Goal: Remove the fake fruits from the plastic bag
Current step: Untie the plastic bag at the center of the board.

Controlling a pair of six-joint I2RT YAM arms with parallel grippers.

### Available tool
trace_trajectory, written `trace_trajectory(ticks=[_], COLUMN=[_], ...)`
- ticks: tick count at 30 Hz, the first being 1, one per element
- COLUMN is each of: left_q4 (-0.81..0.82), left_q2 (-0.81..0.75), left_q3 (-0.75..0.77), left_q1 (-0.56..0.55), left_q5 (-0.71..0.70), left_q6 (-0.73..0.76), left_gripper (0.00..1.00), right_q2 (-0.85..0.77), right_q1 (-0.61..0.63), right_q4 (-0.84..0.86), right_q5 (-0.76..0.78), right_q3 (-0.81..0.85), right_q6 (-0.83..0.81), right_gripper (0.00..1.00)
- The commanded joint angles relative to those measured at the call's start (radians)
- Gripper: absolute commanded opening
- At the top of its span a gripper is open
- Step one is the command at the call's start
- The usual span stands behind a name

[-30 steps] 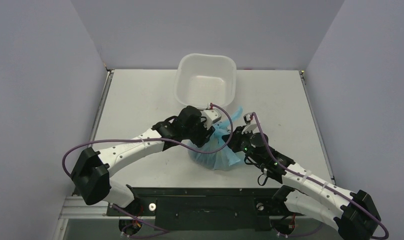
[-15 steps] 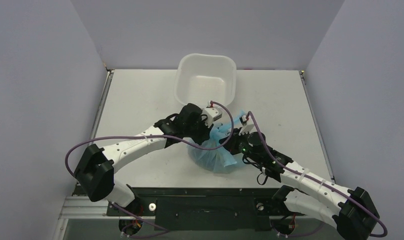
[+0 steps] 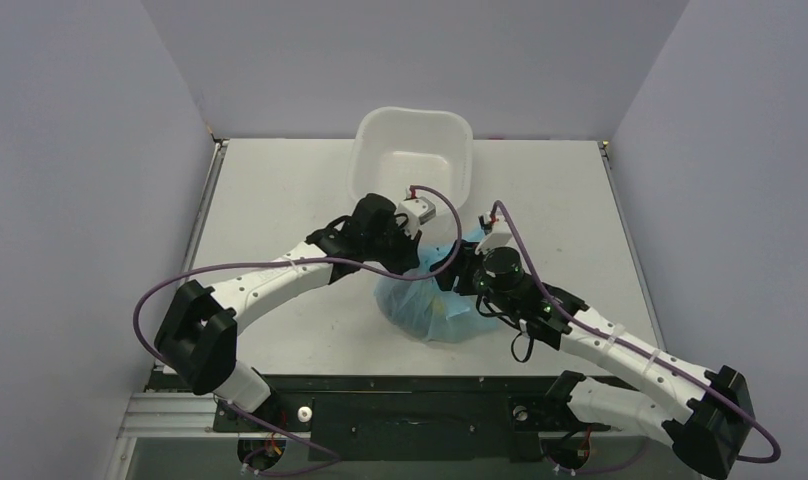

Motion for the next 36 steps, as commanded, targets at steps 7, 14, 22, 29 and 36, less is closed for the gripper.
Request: trace_trajectory(ticks=[7,14,22,29,36], left_q4=[0.128,0.267,0.223,0.152,0.141], left_q2=[-0.050,-0.064,-0.026,-0.087,-0.146], left_q3=[-0.051,-0.166,-0.097,-0.079,-0.110], left_q1=[-0.015,-0.038,-0.056,-0.050,-0.047], left_q5=[0.096,0.134,0.152,0.028,-0.056], left_q6=[-0.026,-0.023,-0.049,-0.121,-0.400], left_gripper=[0.00,0.00,0.00,0.00,0.00], right_q2=[0.122,0.210,0.196,0.057,0.025], right_q1=[-0.024,-0.074,-0.046,-0.048,-0.047], right_q4=[-0.009,-0.172,-0.230,-0.149,-0.167], right_q5=[0.109,0.096,0.045,0.109,0.059], right_q3=[0.077,0.239,0.171,-0.019,-0.044], right_q6=[0.070,0.053,0.015,0.057,0.034], right_gripper=[0.47,0.42,0.56,0.49,0.18])
